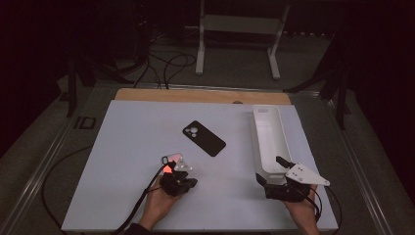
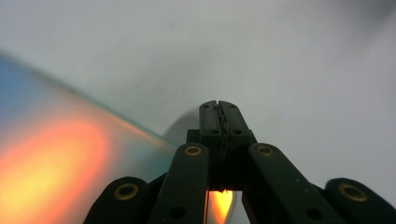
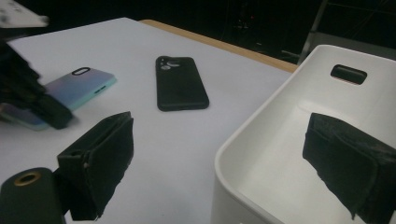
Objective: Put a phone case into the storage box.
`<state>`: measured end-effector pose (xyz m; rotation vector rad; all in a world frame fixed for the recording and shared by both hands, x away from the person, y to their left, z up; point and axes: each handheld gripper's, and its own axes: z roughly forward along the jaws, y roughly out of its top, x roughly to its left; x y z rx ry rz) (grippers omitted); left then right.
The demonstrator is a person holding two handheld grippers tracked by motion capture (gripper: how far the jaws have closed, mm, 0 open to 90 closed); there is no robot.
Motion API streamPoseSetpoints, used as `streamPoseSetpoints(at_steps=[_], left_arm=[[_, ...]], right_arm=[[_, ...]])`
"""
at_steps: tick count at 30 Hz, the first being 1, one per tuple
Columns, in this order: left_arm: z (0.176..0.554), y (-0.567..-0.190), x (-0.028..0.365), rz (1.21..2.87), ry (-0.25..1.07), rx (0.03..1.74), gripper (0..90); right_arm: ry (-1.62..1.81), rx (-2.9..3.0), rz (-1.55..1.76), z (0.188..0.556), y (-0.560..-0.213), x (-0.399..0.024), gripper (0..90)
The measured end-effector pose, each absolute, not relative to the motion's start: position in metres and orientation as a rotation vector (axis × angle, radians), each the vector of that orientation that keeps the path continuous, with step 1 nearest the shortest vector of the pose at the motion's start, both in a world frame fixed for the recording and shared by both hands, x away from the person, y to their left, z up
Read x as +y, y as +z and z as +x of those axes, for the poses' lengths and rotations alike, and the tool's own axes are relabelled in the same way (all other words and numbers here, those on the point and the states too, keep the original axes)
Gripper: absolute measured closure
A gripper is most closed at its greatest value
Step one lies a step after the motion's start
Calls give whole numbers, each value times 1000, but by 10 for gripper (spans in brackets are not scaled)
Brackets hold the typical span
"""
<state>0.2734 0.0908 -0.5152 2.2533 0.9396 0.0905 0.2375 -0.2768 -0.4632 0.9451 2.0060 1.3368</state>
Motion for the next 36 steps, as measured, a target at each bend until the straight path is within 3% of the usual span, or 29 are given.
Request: streamPoseSetpoints(at_steps=[13, 24, 30, 36], left_arm=[[257, -511, 174, 2182, 261, 1234, 884], [257, -503, 182, 2095, 308, 1169, 828], [246, -480, 196, 1946, 457, 1047, 685], [232, -466, 213, 1830, 525, 963, 558]], right_arm=[[1335, 2007, 939, 239, -462, -275, 89], [1337, 2005, 942, 240, -462, -276, 89], [1338, 2007, 943, 241, -463, -275, 89], [1344, 2010, 939, 242, -464, -274, 89]])
